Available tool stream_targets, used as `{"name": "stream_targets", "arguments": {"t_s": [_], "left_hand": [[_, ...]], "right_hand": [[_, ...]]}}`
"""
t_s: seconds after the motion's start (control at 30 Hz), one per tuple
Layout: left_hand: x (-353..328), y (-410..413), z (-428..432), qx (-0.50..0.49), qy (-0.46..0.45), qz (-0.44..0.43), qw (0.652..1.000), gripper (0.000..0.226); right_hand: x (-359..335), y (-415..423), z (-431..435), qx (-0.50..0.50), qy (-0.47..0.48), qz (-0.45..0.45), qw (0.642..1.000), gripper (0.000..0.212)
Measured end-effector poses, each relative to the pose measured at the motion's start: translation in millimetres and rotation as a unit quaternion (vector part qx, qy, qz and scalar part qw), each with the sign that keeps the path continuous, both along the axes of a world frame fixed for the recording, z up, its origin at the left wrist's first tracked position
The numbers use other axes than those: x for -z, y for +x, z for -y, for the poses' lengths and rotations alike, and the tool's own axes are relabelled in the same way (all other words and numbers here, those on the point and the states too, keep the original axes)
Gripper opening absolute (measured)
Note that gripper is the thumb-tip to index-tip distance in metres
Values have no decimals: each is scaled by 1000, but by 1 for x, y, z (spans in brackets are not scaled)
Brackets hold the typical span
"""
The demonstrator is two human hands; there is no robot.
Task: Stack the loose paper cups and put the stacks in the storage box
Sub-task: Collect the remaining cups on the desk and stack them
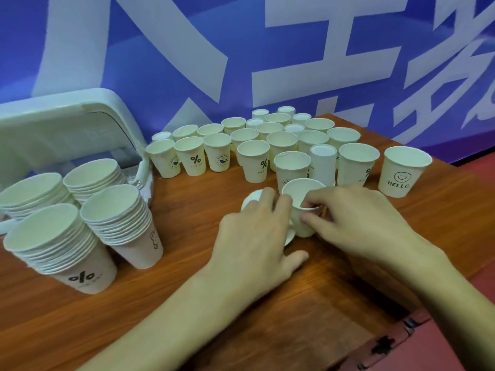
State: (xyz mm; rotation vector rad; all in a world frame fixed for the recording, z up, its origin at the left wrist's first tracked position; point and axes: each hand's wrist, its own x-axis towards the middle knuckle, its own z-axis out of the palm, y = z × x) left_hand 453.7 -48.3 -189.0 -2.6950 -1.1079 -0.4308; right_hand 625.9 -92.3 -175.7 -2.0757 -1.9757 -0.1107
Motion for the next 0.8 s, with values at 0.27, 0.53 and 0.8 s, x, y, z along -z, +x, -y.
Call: {"name": "stream_targets", "arguments": {"t_s": [0.27, 0.53, 0.8], "left_hand": [[-4, -15, -34, -130, -114, -13, 985, 92], [-18, -27, -38, -108, -141, 61, 982, 35], [-64, -74, -20, -124, 55, 73, 988, 25]], "right_hand": [[5, -15, -6, -27, -7, 4, 1000, 27], [5, -21, -9, -43, 18, 2, 999, 17], [-11, -52, -31, -95, 99, -27, 990, 17]]}}
